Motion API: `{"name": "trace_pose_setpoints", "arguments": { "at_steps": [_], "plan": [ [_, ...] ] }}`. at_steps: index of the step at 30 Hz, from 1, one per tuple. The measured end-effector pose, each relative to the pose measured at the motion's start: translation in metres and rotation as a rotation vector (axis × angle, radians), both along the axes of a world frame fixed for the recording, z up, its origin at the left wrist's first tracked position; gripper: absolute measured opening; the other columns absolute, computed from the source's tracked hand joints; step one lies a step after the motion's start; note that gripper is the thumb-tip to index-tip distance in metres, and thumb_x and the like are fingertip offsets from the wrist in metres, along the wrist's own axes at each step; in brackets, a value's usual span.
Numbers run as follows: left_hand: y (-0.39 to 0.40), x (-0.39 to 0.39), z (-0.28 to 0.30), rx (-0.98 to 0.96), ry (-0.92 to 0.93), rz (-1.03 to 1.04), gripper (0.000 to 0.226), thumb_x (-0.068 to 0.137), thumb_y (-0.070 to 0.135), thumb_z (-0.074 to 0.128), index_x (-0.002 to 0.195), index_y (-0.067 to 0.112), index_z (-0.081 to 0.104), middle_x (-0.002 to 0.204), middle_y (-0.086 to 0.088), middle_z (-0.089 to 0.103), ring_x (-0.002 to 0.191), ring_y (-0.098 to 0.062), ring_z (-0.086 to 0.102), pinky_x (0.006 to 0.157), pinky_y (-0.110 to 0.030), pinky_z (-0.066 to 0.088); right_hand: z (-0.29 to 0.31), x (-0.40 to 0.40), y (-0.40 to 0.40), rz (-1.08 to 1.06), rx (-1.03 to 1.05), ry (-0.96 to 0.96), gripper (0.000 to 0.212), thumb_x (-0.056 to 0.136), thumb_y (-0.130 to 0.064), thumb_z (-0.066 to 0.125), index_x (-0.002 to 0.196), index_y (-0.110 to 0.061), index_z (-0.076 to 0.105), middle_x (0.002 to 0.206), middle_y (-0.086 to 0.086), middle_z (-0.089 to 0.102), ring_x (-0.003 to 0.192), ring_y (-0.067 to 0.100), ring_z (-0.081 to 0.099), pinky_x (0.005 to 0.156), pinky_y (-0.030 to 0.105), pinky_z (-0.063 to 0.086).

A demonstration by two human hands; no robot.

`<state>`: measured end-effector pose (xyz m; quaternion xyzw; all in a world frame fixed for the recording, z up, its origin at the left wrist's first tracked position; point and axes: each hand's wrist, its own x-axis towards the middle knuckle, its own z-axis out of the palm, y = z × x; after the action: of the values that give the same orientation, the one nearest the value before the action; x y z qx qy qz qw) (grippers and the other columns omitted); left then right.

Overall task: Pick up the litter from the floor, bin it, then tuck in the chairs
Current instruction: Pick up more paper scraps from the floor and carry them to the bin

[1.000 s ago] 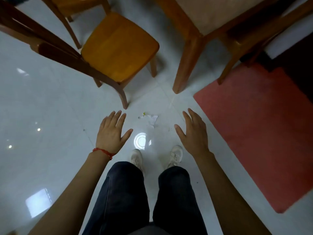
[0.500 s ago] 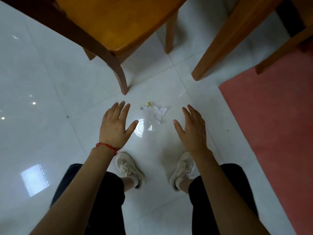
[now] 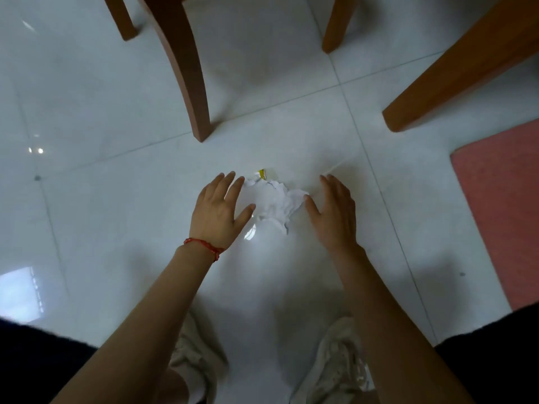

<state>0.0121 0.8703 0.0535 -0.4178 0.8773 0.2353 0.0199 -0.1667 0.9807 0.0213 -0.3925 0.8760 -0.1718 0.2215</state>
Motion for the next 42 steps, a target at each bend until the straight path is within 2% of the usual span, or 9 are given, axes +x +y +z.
{"name": "trace_pose_setpoints", "arguments": {
  "at_steps": [6,13,18,22,30,34,38,42],
  "plan": [
    [0.006,-0.010,-0.077,-0.014,0.046,0.070,0.051,0.087,0.023,0.061,0.129,-0.002,0.047,0.136,-0.024,0.046,0.128,-0.041,0.038,0.106,-0.048,0.029,-0.073,-0.003,-0.008,0.070,0.017,-0.019,0.054,0.089,-0.032,0.054,0.133,-0.005,0.039,0.141,0.017,0.041,0.131,0.029,0.033,0.104,0.039,0.026],
    [-0.011,-0.025,-0.116,-0.028,0.088,0.156,0.052,0.089,0.027,0.057,0.134,0.003,0.043,0.140,-0.020,0.042,0.130,-0.037,0.034,0.108,-0.043,0.024,-0.107,-0.006,-0.019,0.114,0.017,-0.031,0.049,0.087,-0.027,0.056,0.130,-0.007,0.043,0.125,0.018,0.050,0.119,0.033,0.041,0.094,0.039,0.035],
    [-0.023,-0.039,-0.133,0.002,0.137,0.195,0.052,0.090,0.027,0.057,0.133,0.002,0.043,0.139,-0.021,0.043,0.129,-0.037,0.035,0.108,-0.044,0.027,-0.116,-0.004,-0.018,0.089,-0.043,-0.055,0.026,0.088,-0.012,0.055,0.110,0.000,0.056,0.109,0.022,0.057,0.107,0.036,0.049,0.087,0.041,0.039],
    [-0.032,-0.052,-0.141,0.035,0.181,0.226,0.052,0.089,0.027,0.058,0.133,0.001,0.043,0.137,-0.022,0.044,0.127,-0.035,0.037,0.106,-0.040,0.028,-0.113,-0.007,-0.011,0.052,-0.107,-0.016,0.015,0.087,-0.005,0.053,0.096,0.005,0.061,0.096,0.025,0.059,0.095,0.037,0.053,0.079,0.042,0.040],
    [-0.028,-0.073,-0.146,0.043,0.254,0.212,0.044,0.081,0.023,0.069,0.115,-0.003,0.059,0.115,-0.024,0.060,0.108,-0.039,0.051,0.091,-0.041,0.039,-0.099,-0.011,0.000,0.048,-0.144,0.037,0.013,0.088,-0.005,0.053,0.091,0.006,0.060,0.090,0.025,0.058,0.087,0.037,0.052,0.071,0.040,0.042],
    [-0.023,-0.081,-0.152,0.040,0.271,0.240,0.038,0.078,0.015,0.072,0.108,-0.006,0.062,0.103,-0.028,0.062,0.099,-0.042,0.053,0.083,-0.043,0.042,-0.100,-0.010,0.001,0.050,-0.157,0.039,0.012,0.088,-0.004,0.054,0.091,0.006,0.061,0.088,0.024,0.059,0.084,0.037,0.053,0.070,0.041,0.044],
    [-0.023,-0.079,-0.158,-0.005,0.297,0.237,0.027,0.074,0.004,0.073,0.097,-0.009,0.065,0.086,-0.029,0.062,0.081,-0.044,0.055,0.072,-0.046,0.045,-0.103,-0.010,0.000,0.042,-0.161,0.036,0.013,0.088,-0.004,0.053,0.093,0.005,0.061,0.089,0.025,0.059,0.084,0.038,0.054,0.072,0.047,0.047],
    [-0.022,-0.076,-0.161,-0.028,0.302,0.225,0.017,0.075,0.002,0.071,0.089,-0.008,0.067,0.076,-0.028,0.060,0.072,-0.041,0.055,0.065,-0.043,0.043,-0.105,-0.010,-0.002,0.046,-0.156,0.043,0.014,0.088,-0.004,0.054,0.094,0.006,0.061,0.090,0.025,0.060,0.084,0.038,0.054,0.071,0.046,0.047]
  ]
}}
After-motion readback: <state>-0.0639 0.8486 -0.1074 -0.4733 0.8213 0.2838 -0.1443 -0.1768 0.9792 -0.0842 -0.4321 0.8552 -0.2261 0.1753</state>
